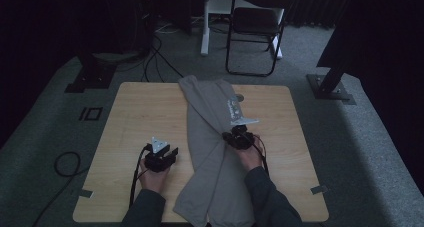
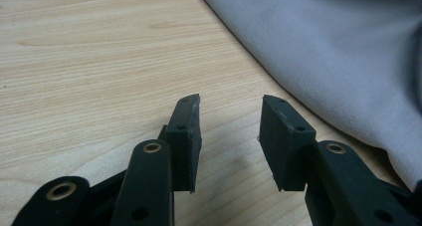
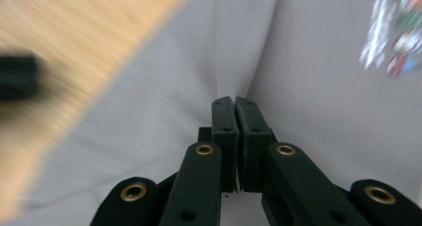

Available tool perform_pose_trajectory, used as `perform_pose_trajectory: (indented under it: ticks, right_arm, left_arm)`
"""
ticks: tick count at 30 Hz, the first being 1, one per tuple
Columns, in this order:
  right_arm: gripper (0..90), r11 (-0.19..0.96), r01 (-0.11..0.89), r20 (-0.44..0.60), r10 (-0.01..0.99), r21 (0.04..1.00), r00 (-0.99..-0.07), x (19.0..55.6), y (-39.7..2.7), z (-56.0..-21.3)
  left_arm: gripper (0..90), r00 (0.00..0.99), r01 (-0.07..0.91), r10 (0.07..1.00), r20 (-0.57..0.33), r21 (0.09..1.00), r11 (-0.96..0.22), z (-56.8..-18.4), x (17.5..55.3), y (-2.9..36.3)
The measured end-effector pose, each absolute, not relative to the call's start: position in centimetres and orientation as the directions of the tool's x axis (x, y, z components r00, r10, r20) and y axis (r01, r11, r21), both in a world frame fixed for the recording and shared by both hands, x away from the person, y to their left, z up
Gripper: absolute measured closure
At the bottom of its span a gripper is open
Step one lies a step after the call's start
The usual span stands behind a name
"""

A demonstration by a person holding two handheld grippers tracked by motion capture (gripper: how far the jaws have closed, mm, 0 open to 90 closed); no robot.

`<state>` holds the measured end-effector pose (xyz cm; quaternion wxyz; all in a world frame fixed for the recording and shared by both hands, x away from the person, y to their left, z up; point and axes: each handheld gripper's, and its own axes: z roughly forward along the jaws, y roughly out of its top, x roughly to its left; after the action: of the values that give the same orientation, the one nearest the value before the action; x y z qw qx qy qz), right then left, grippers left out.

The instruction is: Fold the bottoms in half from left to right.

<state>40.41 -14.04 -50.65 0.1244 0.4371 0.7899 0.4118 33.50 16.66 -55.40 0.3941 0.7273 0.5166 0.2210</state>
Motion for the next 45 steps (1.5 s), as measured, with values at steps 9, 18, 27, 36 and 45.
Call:
perform_pose_trajectory:
  ticks: [9,18,27,36,45]
  right_arm:
    - [88.4,0.144,0.626,0.207,0.867,0.766,-0.453,41.6,-20.5,-50.1]
    - [66.0,0.248,0.657,0.087,0.897,0.711,-0.433,41.3,-20.6,-52.5]
    - [62.4,0.314,0.597,0.046,0.859,0.738,-0.509,38.5,-18.8,-52.2]
    - [58.7,0.380,0.580,0.024,0.823,0.720,-0.568,37.6,-16.8,-53.5]
    - [57.8,0.399,0.576,0.026,0.806,0.714,-0.591,38.1,-15.1,-54.1]
  left_arm:
    - [59.9,0.364,0.588,0.928,-0.084,0.793,-0.159,-55.4,33.6,16.6]
    - [58.9,0.364,0.590,0.929,-0.063,0.787,-0.178,-55.4,33.6,16.3]
    - [60.0,0.441,0.592,0.894,-0.085,0.776,-0.218,-55.3,34.0,14.4]
    - [56.2,0.591,0.547,0.798,-0.115,0.784,-0.292,-54.3,35.3,8.3]
    - [83.1,0.539,0.613,0.833,-0.123,0.736,-0.287,-55.3,37.0,6.5]
